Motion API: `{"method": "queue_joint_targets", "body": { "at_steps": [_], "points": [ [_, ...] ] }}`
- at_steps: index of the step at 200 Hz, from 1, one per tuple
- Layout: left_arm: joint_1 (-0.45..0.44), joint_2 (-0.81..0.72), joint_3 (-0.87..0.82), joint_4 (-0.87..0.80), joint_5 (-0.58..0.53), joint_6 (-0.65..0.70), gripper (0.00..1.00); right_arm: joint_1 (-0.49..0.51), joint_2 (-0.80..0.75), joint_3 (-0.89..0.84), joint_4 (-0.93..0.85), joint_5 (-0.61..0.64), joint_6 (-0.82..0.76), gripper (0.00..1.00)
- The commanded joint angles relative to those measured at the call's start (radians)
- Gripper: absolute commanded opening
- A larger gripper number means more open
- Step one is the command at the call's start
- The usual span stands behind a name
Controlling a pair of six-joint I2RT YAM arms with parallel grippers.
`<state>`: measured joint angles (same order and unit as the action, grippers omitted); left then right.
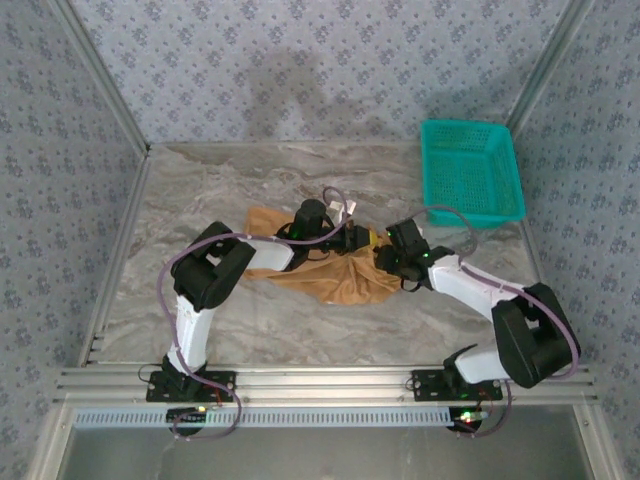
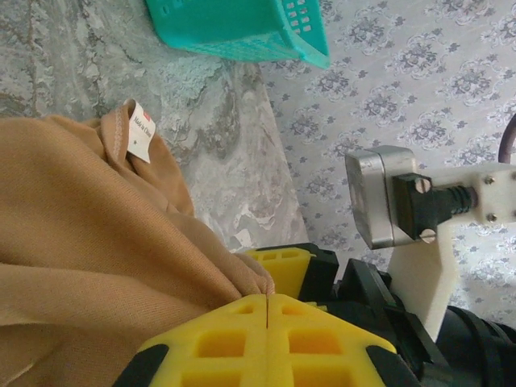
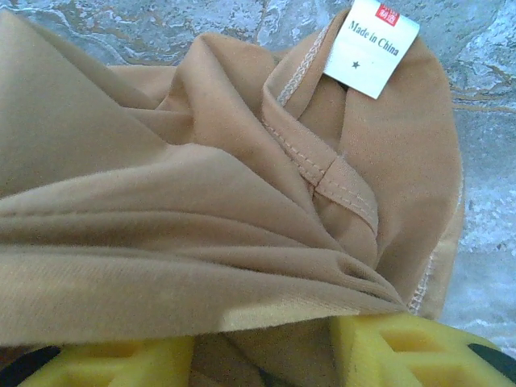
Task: Fold the inside-out t-shirt
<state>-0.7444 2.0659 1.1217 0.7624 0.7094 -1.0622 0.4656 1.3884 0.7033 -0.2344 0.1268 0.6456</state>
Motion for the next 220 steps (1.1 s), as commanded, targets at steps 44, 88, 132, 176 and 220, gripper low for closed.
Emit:
{"method": "queue_joint_targets", "body": {
  "at_steps": [44, 88, 132, 176, 220],
  "points": [
    [-0.012, -0.061, 0.021, -0.031, 0.013, 0.044, 0.0, -0.024, 0.034, 0.073, 0.001, -0.033, -0.008, 0.0],
    [0.011, -0.049, 0.046, -0.079, -0.001, 0.074, 0.0, -0.013, -0.221, 0.079, -0.048, -0.154, -0.085, 0.0],
    [0.038, 0.0, 0.101, -0.092, -0.013, 0.042, 0.0, -0.016, -0.48, -0.048, 0.094, -0.299, -0.144, 0.0],
    [0.025, 0.028, 0.12, -0.061, -0.028, 0.008, 0.0, -0.01, -0.595, -0.251, 0.204, -0.313, -0.078, 0.0],
    [0.015, 0.033, 0.128, -0.053, -0.022, -0.005, 0.0, 0.011, -0.639, -0.353, 0.114, -0.255, -0.024, 0.39]
  ]
}}
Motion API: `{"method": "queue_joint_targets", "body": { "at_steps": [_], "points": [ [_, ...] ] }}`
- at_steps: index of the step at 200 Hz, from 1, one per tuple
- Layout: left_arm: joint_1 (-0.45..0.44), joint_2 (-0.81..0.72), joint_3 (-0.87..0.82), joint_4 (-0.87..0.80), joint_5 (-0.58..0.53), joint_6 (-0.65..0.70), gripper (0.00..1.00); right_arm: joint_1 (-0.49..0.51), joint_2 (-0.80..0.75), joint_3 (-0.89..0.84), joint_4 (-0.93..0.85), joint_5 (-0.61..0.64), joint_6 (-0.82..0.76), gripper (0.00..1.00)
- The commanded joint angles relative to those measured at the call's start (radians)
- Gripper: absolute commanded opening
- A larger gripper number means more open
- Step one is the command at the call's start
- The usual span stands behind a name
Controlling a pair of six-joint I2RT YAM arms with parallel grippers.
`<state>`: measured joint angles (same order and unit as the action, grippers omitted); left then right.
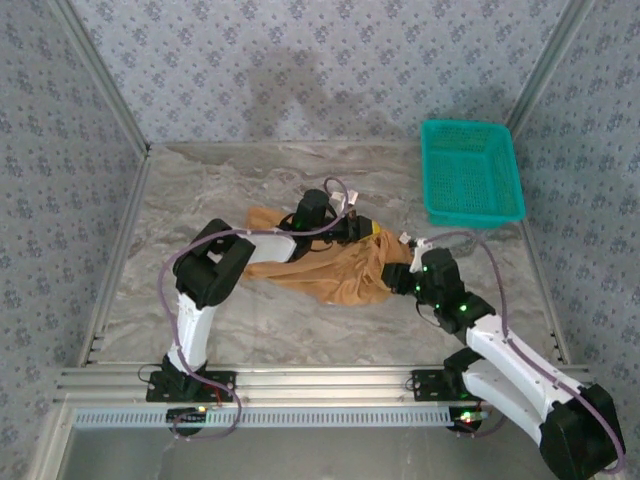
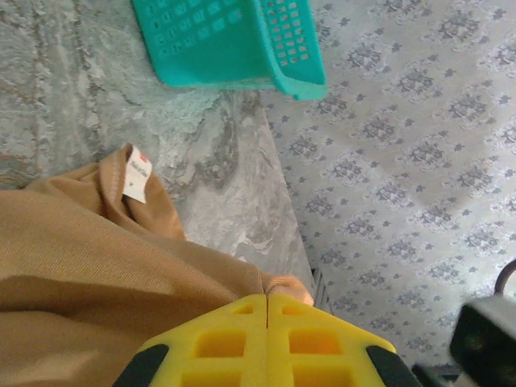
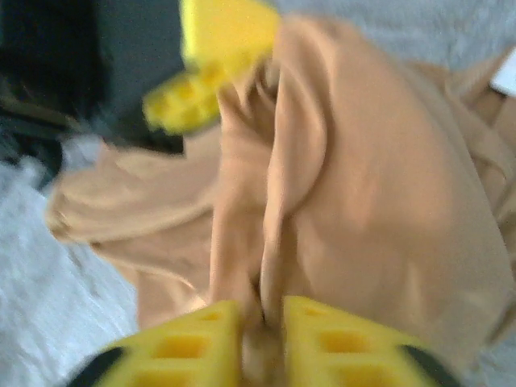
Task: Fold the inside-out t-shirt
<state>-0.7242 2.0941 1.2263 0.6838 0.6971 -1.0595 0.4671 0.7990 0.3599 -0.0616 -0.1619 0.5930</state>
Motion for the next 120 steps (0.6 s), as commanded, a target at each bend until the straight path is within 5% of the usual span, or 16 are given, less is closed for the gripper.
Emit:
{"method": "queue_joint_targets", "body": {
  "at_steps": [1, 48, 120],
  "points": [
    [-0.006, 0.005, 0.024, 0.025, -0.009, -0.008, 0.0, 0.009, -0.052, -0.008, -0.064, 0.036, 0.028, 0.4],
    [-0.024, 0.009, 0.025, 0.016, -0.004, 0.003, 0.0, 0.004, 0.0, 0.166, -0.292, 0.217, 0.028, 0.31],
    [-0.034, 0.005, 0.015, 0.01, -0.008, 0.009, 0.0, 0.034, 0.302, 0.292, -0.218, 0.188, 0.128, 0.39]
  ]
}}
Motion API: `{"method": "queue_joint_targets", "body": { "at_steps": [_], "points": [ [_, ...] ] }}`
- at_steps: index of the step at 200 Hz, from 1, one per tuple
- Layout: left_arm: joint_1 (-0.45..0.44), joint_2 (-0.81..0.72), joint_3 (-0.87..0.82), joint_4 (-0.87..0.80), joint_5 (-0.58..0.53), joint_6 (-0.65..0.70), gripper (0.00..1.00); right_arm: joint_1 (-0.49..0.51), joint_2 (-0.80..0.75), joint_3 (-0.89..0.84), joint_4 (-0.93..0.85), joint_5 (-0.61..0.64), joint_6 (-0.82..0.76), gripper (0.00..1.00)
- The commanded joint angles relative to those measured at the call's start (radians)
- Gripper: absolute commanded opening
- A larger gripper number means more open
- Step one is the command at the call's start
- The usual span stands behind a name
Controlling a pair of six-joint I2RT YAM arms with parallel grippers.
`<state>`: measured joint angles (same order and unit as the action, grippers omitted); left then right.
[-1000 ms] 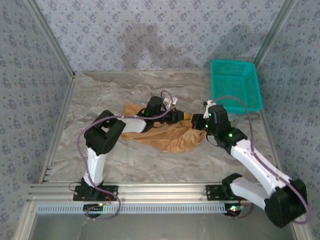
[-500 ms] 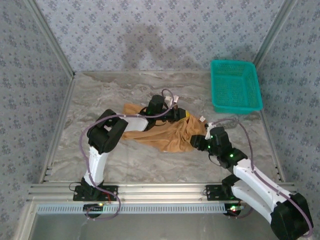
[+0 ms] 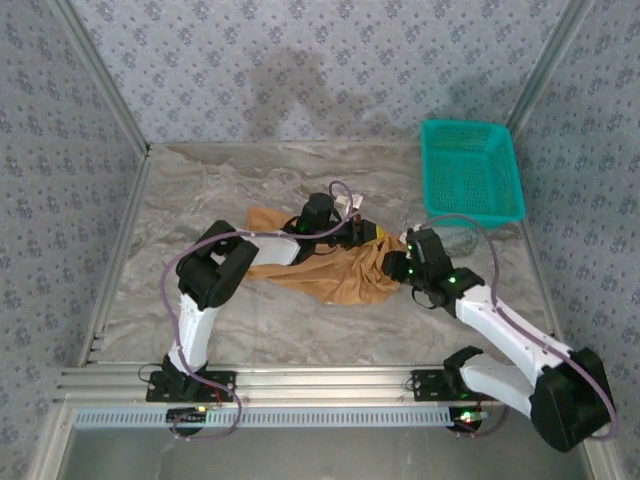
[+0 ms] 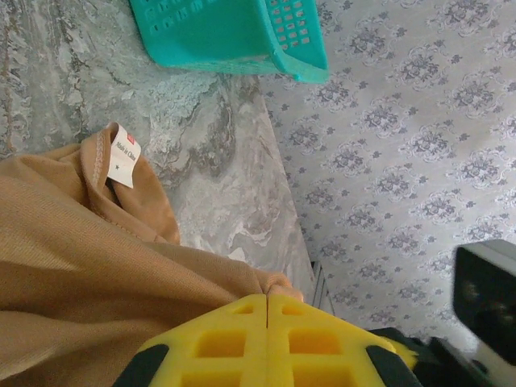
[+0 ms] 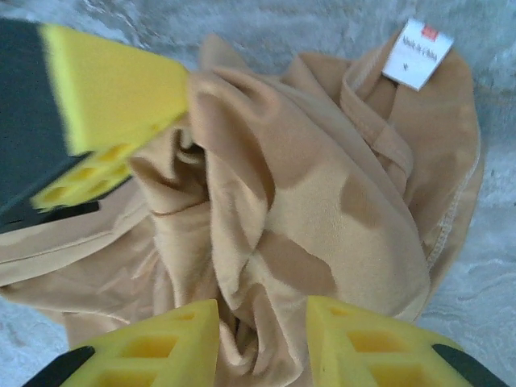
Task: Fold the inside-out t-shirt
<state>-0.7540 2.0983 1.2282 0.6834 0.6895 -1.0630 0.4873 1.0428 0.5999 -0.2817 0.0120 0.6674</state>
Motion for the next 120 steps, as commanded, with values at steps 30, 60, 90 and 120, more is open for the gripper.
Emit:
{"method": "queue_joint_targets", "body": {
  "at_steps": [30, 60, 90, 120],
  "points": [
    [-0.004, 0.0, 0.012, 0.008, 0.001, 0.014, 0.0, 0.013, 0.14, 0.073, 0.039, 0.027, 0.068, 0.41],
    [-0.005, -0.003, 0.005, 0.013, 0.001, 0.014, 0.0, 0.004, 0.222, 0.09, 0.092, 0.01, 0.079, 0.4],
    [-0.005, -0.007, -0.002, 0.011, 0.002, 0.018, 0.0, 0.003, 0.266, 0.127, 0.093, 0.002, 0.089, 0.18],
    [0.002, -0.012, 0.001, -0.004, 0.005, 0.032, 0.0, 0.0, 0.216, 0.174, -0.003, 0.0, 0.073, 0.0]
  ]
}}
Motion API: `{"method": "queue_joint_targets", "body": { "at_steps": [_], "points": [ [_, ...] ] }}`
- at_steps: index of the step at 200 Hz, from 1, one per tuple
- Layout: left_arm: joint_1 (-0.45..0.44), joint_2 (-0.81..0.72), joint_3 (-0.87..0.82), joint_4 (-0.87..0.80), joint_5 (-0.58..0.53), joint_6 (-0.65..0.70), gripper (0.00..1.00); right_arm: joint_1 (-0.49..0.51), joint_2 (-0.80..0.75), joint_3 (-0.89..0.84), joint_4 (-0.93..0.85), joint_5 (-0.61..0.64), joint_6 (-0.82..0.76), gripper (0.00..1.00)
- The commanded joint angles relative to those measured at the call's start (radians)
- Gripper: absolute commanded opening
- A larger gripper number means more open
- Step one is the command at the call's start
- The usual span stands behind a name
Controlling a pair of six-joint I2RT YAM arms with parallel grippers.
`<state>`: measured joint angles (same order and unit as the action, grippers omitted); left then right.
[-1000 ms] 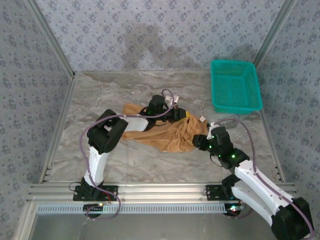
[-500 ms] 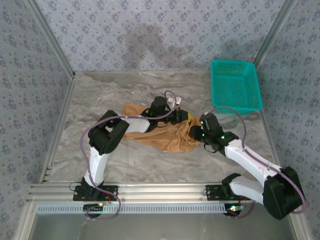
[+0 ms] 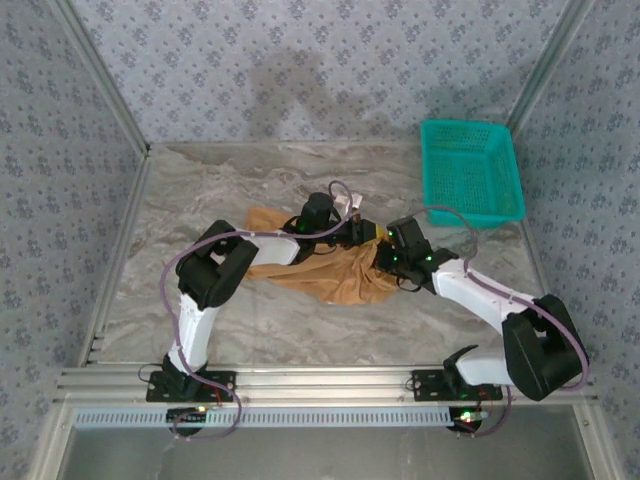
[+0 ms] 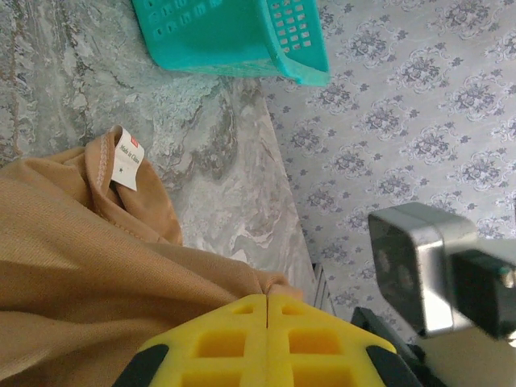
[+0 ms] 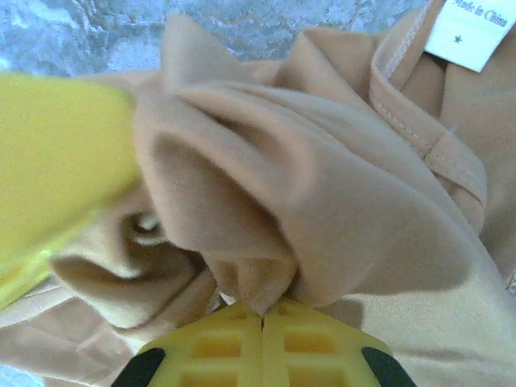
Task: Fold the inside-out t-shirt
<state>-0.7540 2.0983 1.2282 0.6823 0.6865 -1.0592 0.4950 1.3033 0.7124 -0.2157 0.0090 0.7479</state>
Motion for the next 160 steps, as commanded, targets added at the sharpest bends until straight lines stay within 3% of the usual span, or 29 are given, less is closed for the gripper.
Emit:
{"method": "queue_joint_targets", "body": {
  "at_steps": [1, 46, 101, 118, 147, 160],
  "points": [
    [0.002, -0.012, 0.001, -0.004, 0.008, 0.029, 0.0, -0.008, -0.049, 0.063, -0.073, 0.003, -0.008, 0.0],
    [0.034, 0.004, 0.023, -0.026, 0.013, 0.044, 0.0, -0.036, -0.289, 0.046, -0.131, -0.09, -0.047, 0.0],
    [0.027, 0.057, 0.039, 0.013, 0.013, 0.009, 0.0, -0.177, -0.574, -0.244, 0.146, -0.296, 0.02, 0.0],
    [0.018, 0.062, 0.037, 0.022, 0.009, 0.003, 0.0, -0.214, -0.629, -0.327, 0.124, -0.251, 0.04, 0.0],
    [0.002, 0.061, 0.043, 0.025, 0.001, -0.003, 0.0, -0.243, -0.703, -0.411, -0.084, -0.064, 0.115, 0.0],
    [-0.011, 0.061, 0.052, 0.019, -0.002, -0.001, 0.0, -0.247, -0.718, -0.413, -0.146, -0.012, 0.13, 0.08]
  ]
}}
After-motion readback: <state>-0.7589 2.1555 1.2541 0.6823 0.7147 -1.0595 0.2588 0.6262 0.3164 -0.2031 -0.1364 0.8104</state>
